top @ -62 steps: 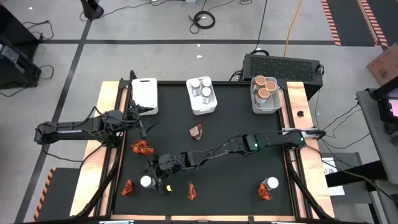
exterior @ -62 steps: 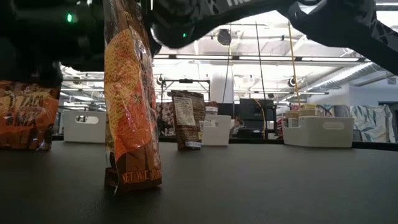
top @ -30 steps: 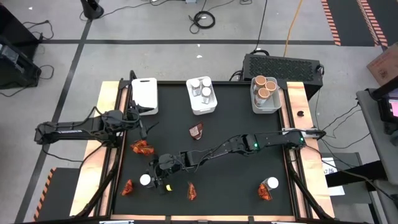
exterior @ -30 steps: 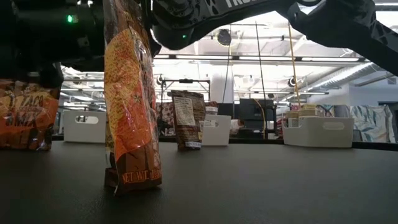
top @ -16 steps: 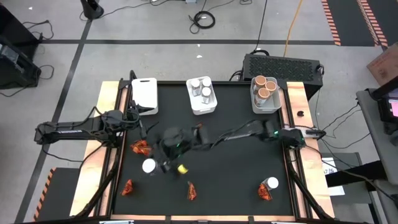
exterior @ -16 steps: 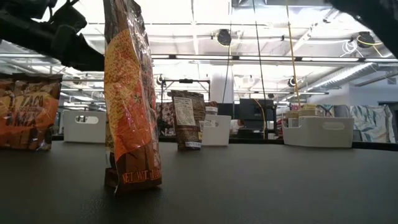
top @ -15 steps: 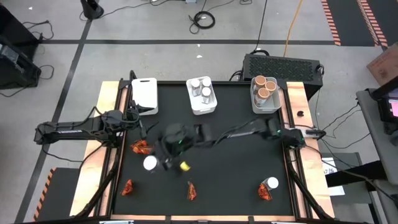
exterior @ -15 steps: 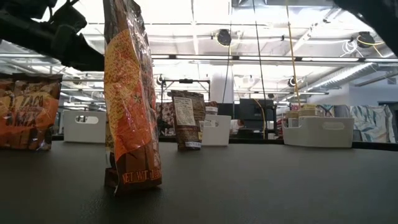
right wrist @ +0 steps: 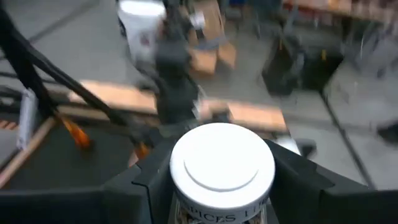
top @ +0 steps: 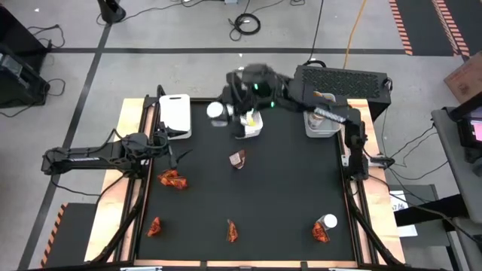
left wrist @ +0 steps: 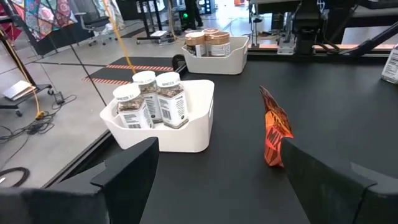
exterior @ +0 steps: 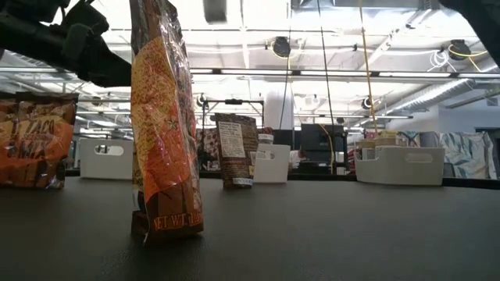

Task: Sort spices by type
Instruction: Put the white seasoning bottle into the right white bin

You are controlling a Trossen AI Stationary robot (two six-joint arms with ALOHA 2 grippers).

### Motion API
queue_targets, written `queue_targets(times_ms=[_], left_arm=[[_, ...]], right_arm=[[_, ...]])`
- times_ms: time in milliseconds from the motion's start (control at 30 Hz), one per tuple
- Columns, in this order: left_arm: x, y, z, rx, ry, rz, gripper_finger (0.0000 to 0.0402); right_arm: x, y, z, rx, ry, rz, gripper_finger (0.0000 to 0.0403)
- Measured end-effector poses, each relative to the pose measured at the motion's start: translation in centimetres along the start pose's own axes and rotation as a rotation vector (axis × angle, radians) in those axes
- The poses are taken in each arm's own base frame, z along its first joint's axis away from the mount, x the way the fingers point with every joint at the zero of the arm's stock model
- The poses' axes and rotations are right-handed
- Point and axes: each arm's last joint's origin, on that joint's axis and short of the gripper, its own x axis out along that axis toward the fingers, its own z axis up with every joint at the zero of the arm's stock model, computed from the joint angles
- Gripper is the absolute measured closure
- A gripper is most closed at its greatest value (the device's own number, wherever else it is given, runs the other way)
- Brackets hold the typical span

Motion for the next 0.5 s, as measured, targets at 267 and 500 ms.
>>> queue_targets(times_ms=[267,500], left_arm=[[0.0,0.0,0.0,0.008,-0.003,-0.001,0.0063],[0.0,0.0,0.5,0.018,-0.049,0.003,0.0063]], right_arm=[[3.2,-7.5,-7.8,0.098,0.075,0.008,0.0203],[5.6,-10.7,-16.6,0.230,0.068,-0.049,0.0202]])
